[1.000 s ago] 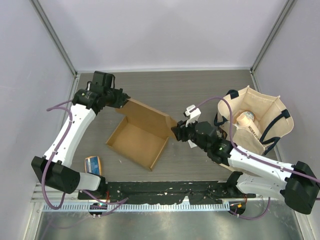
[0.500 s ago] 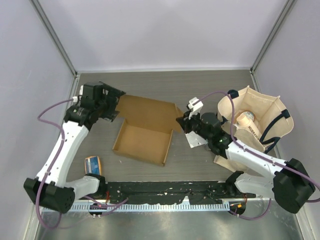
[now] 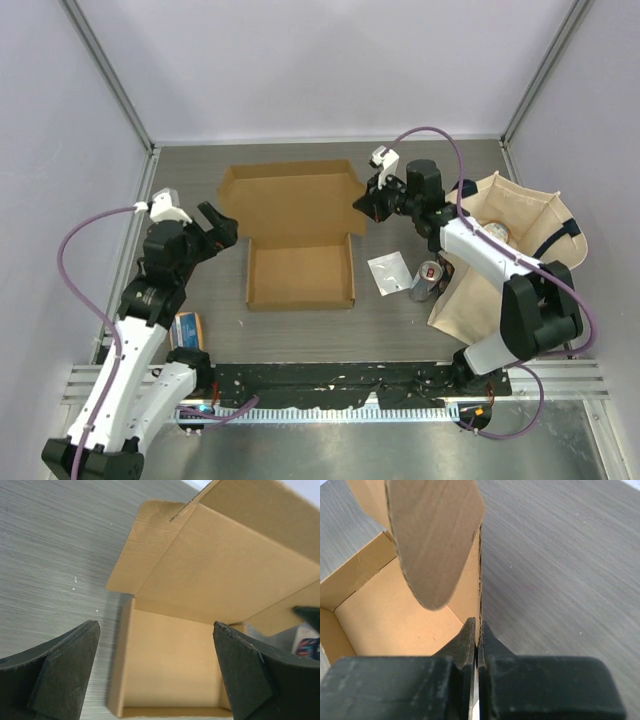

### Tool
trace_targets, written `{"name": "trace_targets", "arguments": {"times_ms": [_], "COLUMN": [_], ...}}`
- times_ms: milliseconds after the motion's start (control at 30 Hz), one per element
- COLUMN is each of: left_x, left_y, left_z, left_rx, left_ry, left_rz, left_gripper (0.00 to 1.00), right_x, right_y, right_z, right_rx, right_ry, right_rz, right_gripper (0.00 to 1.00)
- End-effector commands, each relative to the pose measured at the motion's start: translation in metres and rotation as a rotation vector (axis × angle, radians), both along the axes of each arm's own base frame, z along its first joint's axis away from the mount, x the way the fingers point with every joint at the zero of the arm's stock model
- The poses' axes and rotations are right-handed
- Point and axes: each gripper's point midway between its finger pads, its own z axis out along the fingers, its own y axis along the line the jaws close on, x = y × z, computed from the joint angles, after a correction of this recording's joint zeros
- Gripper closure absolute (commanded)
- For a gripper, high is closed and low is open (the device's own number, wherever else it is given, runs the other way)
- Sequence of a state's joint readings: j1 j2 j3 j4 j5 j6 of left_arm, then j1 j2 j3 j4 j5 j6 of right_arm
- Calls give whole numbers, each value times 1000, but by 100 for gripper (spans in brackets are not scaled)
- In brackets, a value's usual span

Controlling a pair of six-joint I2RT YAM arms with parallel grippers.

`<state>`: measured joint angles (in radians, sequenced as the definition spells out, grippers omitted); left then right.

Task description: Fold the paper box

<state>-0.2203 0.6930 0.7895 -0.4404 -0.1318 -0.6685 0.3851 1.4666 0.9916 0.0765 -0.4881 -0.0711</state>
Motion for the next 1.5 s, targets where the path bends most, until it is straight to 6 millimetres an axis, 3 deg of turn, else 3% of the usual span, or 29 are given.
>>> {"name": "trace_targets", "arguments": {"times_ms": [0, 33, 100, 133, 233, 367, 500, 633, 833, 900, 967, 1167, 1267, 1400, 1467], "left_x": [23, 27, 36, 40, 55, 69, 79, 87, 97, 103, 108, 119, 122, 127, 129], "left_y": [-5, -6, -11, -11, -4, 1, -4, -12, -3, 5, 10, -9, -20, -23, -20], "left_z": [14, 19, 37, 43, 63, 72, 95, 87, 73, 70, 67, 50, 44, 44, 44], "left_rx": [128, 119, 100, 101, 184, 342, 443, 518, 600, 640, 650, 620, 581, 536, 528], "left_ry": [-62, -72, -115, -130, -151, -86, -131, -111, -66, -51, -38, -21, -26, -42, -36], "left_rz": [-80, -80, -92, -87, -70, -118, -191, -279, -272, -243, -215, -312, -369, -360, -335], "left_gripper": [0, 0, 0, 10, 24, 34, 43, 47, 53, 50, 39, 29, 39, 62, 65], "right_x": [16, 17, 23, 23, 25, 27, 29, 28, 28, 27, 26, 25, 25, 27, 30], "right_y": [8, 6, 8, 9, 12, 12, 9, 9, 7, 8, 8, 9, 10, 9, 7], "right_z": [41, 30, 37, 30, 33, 31, 34, 39, 44, 46, 48, 48, 48, 47, 48], "right_rx": [-7, -32, -37, -44, -34, -37, -30, -14, -8, -6, -1, 5, 6, 15, 19], "right_ry": [-110, -73, -86, -69, -74, -74, -79, -95, -109, -111, -113, -114, -110, -99, -95], "right_rz": [106, 111, 113, 131, 150, 155, 147, 149, 148, 152, 155, 167, 167, 149, 120], "right_gripper": [98, 98, 98, 98, 98, 98, 98, 98, 98, 98, 98, 98, 98, 98, 95]}}
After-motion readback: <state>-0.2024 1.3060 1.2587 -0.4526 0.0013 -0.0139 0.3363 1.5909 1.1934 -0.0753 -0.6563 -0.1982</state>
